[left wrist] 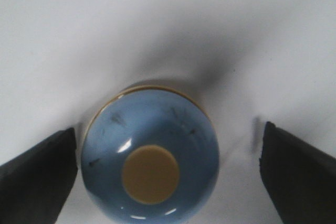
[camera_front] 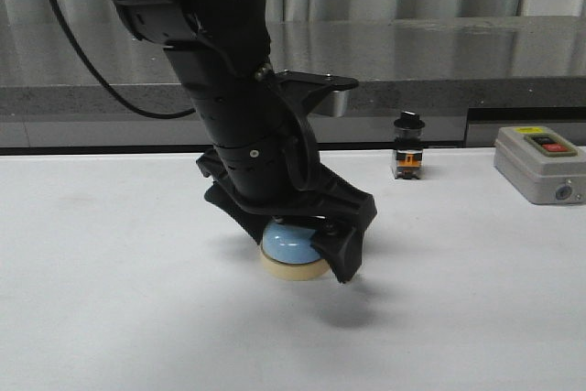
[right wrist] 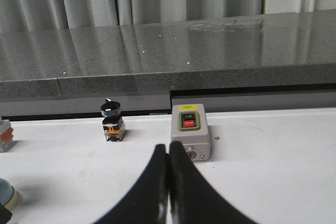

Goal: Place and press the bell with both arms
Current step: 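Carry the blue bell with the left gripper toward the table center, then set the bell down, open the left gripper and lift away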

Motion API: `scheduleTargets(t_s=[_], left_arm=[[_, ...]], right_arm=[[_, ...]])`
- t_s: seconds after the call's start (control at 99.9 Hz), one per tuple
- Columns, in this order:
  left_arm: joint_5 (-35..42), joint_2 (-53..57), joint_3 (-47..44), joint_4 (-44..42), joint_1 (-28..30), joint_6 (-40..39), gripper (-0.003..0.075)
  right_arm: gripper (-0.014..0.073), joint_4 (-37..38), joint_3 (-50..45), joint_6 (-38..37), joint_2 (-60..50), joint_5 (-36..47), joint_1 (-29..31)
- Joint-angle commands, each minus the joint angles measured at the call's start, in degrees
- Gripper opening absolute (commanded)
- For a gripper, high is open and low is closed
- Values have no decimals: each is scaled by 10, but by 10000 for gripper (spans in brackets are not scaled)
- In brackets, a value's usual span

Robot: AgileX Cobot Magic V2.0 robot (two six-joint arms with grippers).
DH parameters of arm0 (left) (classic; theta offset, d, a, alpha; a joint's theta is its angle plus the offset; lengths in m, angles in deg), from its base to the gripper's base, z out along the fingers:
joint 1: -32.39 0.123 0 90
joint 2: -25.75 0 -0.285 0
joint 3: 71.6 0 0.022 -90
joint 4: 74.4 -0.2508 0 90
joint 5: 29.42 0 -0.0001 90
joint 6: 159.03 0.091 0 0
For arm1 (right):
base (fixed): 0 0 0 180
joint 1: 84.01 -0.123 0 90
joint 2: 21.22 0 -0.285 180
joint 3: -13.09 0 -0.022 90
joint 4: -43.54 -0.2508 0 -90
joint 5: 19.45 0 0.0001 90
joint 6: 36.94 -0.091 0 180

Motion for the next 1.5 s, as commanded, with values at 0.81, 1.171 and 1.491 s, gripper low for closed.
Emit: scheduleTargets(t_s=[0.81,1.171,1.491], left_arm=[[62,362,-104,8,168,-8,692],[123,561,-265,11,323,-9,692],[120,764,-382,18,351,-9,660]], right_arm=[[-60,-1,8,-1,-9,48,5],[-60,-1,8,-1,-9,48,5],[-60,-1,8,-1,-9,48,5]])
